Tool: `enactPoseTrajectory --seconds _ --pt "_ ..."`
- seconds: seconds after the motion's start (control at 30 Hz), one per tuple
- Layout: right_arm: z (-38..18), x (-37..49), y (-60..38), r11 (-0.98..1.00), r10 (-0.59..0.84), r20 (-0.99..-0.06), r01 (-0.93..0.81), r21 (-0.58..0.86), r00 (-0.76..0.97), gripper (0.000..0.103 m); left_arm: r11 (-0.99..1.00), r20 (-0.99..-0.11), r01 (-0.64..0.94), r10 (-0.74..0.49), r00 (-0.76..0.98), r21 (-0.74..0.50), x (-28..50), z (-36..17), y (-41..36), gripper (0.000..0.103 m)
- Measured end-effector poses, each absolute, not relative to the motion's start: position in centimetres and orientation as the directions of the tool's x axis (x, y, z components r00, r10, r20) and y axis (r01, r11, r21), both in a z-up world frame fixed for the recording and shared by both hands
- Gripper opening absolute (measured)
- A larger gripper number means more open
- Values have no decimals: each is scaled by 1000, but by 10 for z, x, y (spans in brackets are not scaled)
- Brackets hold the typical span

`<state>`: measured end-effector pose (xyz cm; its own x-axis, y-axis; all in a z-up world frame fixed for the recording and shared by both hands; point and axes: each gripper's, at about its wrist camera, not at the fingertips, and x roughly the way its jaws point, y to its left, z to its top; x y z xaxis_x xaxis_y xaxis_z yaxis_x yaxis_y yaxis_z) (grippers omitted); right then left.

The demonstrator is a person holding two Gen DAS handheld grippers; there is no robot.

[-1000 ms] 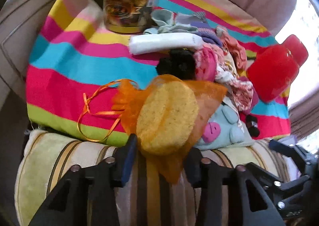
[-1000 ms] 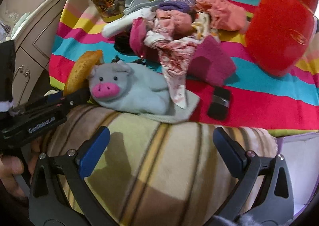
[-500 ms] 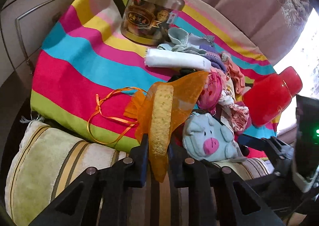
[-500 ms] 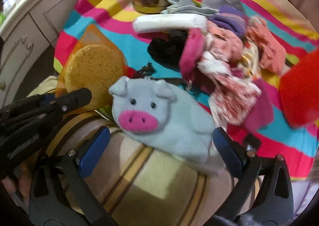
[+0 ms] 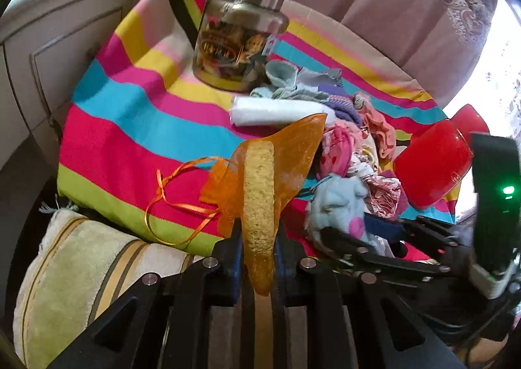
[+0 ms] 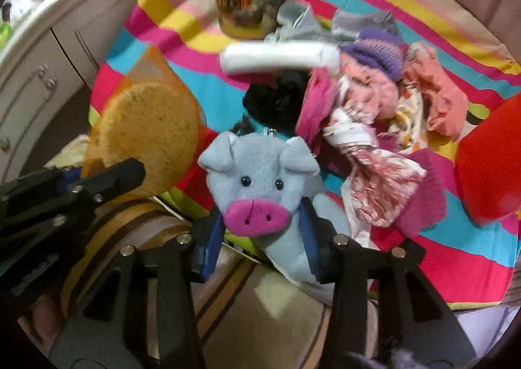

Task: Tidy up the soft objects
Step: 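Carry the bag and pig plush into the white box and open both tools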

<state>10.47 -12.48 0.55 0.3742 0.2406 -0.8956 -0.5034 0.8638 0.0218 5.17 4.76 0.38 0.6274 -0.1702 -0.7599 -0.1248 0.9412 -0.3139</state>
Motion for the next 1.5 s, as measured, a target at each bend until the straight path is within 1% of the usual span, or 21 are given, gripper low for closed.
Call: enactPoseTrajectory --seconds 0.17,0.27,0.4,0.53,0.6,0.7,0.83,1.0,1.13,1.2,1.3,1.5 --pt "34 92 -151 868 346 -848 -480 126 402 46 954 -725 -122 -121 678 -274 44 22 41 17" --pt "50 86 -168 873 382 -818 -459 166 429 46 962 -699 -117 -92 710 -245 39 34 36 17" --pt "72 79 -190 885 404 -780 -419 202 478 46 968 -673 -106 -79 735 -229 35 48 28 17" --pt "93 72 -232 903 405 -748 -356 240 525 46 975 -635 -49 -104 765 -218 30 66 5 17" --pt "100 64 -258 925 367 -742 -308 224 561 46 978 -621 -14 -121 774 -209 29 73 -10 17" --pt "102 52 -298 953 300 -749 -222 206 591 46 975 -611 63 -182 770 -212 29 81 -37 17" --pt "95 35 -351 975 221 -762 -107 197 609 46 959 -606 169 -275 747 -226 26 88 -78 17" --pt "82 11 -411 987 99 -787 38 153 608 46 916 -605 305 -401 688 -261 19 95 -129 17" --pt "65 -8 -448 980 42 -815 133 145 578 46 854 -619 420 -515 593 -308 10 90 -175 17" --pt "58 -17 -462 977 -2 -823 176 119 568 47 812 -637 474 -570 520 -340 6 83 -199 17" --pt "45 -29 -483 965 -51 -838 244 100 544 48 766 -667 526 -613 423 -370 1 71 -231 17" --pt "26 -42 -513 942 -89 -861 323 90 501 51 697 -720 596 -640 267 -399 -9 46 -276 18"
